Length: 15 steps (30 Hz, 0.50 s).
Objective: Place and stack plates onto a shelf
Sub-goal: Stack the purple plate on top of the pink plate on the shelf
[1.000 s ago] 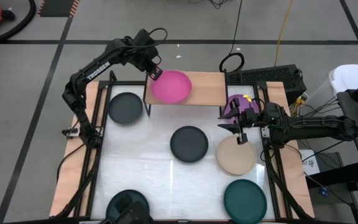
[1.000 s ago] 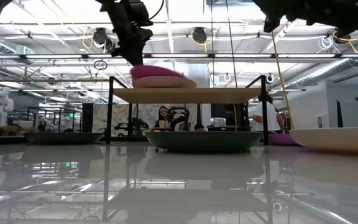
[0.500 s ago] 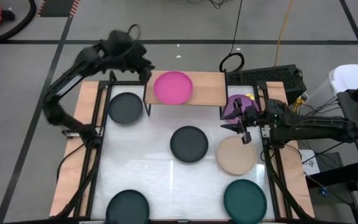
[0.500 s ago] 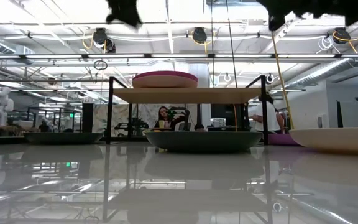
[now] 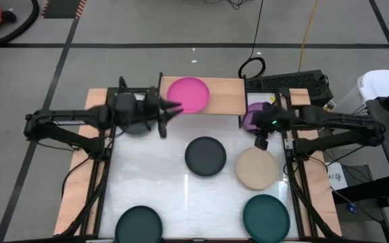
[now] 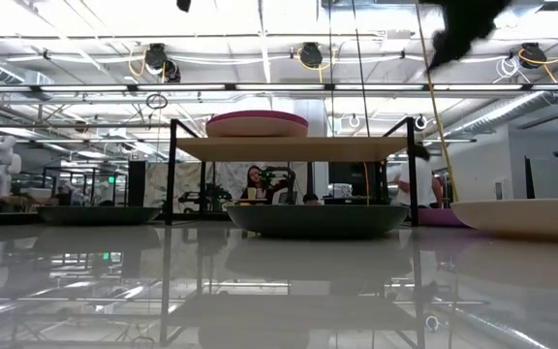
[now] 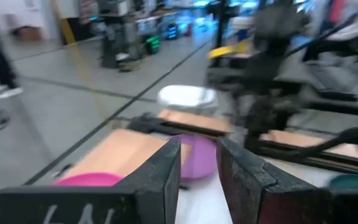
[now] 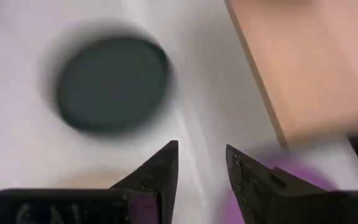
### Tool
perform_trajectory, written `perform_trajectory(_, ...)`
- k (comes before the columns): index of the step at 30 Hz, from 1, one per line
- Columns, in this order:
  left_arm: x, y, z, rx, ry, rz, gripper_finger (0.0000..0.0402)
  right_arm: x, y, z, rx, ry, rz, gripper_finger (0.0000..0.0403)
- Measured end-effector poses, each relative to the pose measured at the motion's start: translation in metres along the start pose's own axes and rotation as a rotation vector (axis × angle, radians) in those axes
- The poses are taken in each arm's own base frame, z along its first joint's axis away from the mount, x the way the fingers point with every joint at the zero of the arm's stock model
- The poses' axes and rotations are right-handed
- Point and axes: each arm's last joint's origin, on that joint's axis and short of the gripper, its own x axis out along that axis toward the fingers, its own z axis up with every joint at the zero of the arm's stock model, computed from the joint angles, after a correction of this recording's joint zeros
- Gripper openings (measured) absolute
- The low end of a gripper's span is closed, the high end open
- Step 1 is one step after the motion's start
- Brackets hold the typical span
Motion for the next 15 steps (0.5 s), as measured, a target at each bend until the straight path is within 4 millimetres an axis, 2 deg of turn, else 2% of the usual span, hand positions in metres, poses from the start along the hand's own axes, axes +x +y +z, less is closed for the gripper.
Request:
perform_trajectory(5,-0.003,-0.028,-0.027,0.009,0.01,-0.057,0.0106,0.045,0.001,-0.031,0.061,0.276,-0.155,0.0116)
perform_trajectory(11,-0.006,-0.043,-0.046,0.045,0.015,-0.02,0.0106,0.099,-0.003,-0.063,0.058,0.395,-0.227,0.0116)
perform_trajectory(15,-0.007,-0.044,-0.048,0.044,0.02,-0.022,0.0106,0.116,-0.009,-0.062,0.083,0.448,-0.236,0.0116)
